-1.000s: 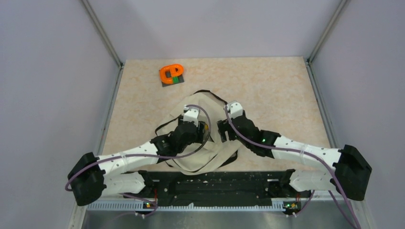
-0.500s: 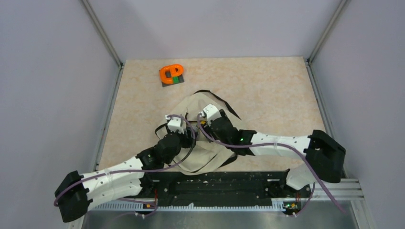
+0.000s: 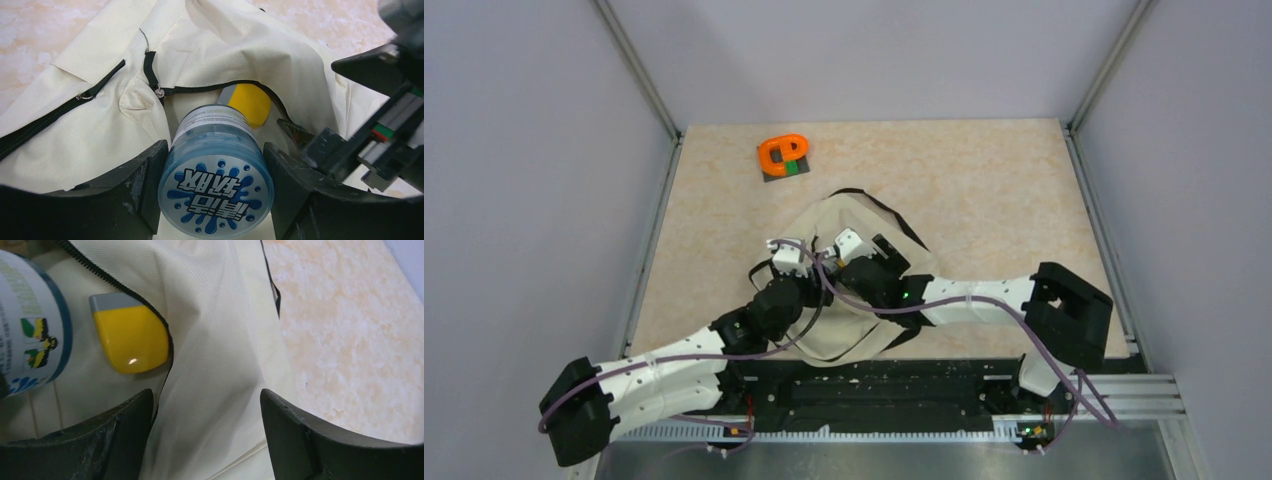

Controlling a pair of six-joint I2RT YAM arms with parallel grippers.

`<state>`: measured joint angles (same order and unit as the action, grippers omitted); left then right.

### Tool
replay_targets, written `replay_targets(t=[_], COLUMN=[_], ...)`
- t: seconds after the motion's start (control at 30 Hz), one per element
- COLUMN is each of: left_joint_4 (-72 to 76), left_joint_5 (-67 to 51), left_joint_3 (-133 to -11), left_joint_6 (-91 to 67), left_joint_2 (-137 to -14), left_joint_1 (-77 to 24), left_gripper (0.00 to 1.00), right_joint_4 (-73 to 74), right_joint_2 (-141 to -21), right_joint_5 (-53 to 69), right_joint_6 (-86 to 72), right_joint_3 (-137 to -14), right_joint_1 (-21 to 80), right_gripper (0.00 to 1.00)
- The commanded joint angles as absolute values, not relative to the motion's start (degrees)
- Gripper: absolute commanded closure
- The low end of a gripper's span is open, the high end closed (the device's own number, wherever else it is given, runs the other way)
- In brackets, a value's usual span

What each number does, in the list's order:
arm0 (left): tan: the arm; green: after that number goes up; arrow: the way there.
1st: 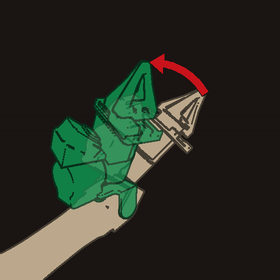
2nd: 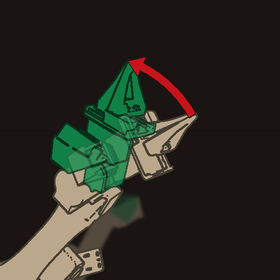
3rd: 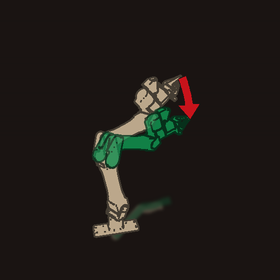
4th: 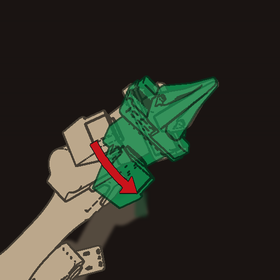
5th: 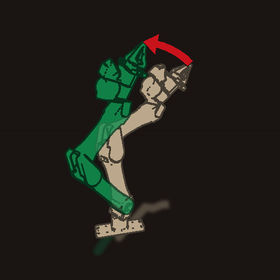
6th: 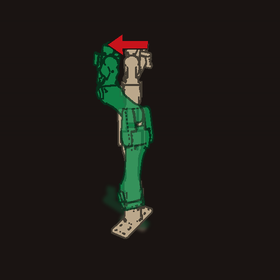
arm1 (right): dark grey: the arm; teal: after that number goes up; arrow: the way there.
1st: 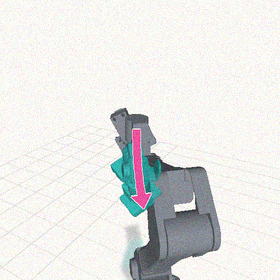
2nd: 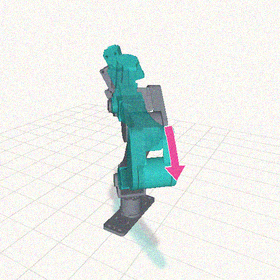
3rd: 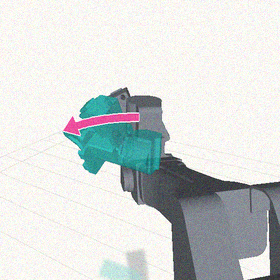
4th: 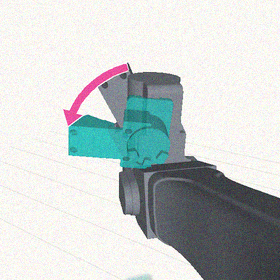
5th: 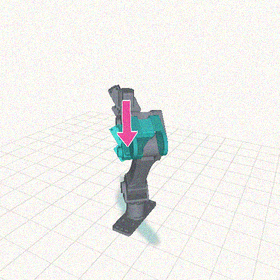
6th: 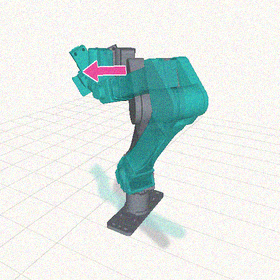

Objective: Pack the student bag
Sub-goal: Adjust the stationery in the student bag.

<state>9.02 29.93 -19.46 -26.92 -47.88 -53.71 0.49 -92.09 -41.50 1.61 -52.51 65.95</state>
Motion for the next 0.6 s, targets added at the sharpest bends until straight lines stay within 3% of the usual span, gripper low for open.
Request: replay_targets(t=[0.0,0.1,0.27,0.37,0.57], left_joint_4=[13.2,13.7,13.8,14.2,18.3], left_joint_5=[30.5,30.5,30.2,29.7,24.7], left_joint_3=[-20.1,-20.0,-19.9,-19.8,-19.1], left_joint_6=[-26.1,-25.8,-25.8,-25.8,-24.0], left_joint_2=[-48.2,-48.1,-48.0,-48.0,-48.4], left_joint_1=[-53.6,-53.5,-53.4,-53.3,-53.3], left_gripper=[1.0,1.0,1.0,1.0,1.0], right_joint_4=[6.8,7.8,-2.3,-6.8,-8.1], right_joint_2=[-97.1,-98.7,-93.6,-91.9,-92.8], right_joint_5=[-52.3,-58.0,-60.5,-59.4,-54.8], right_joint_6=[2.0,1.1,4.7,7.9,7.8], right_joint_3=[-58.6,-61.1,-59.4,-59.2,-60.3], right_joint_1=[67.2,67.1,67.1,67.0,66.1], right_gripper=[0.23,0.27,0.47,0.54,0.58])
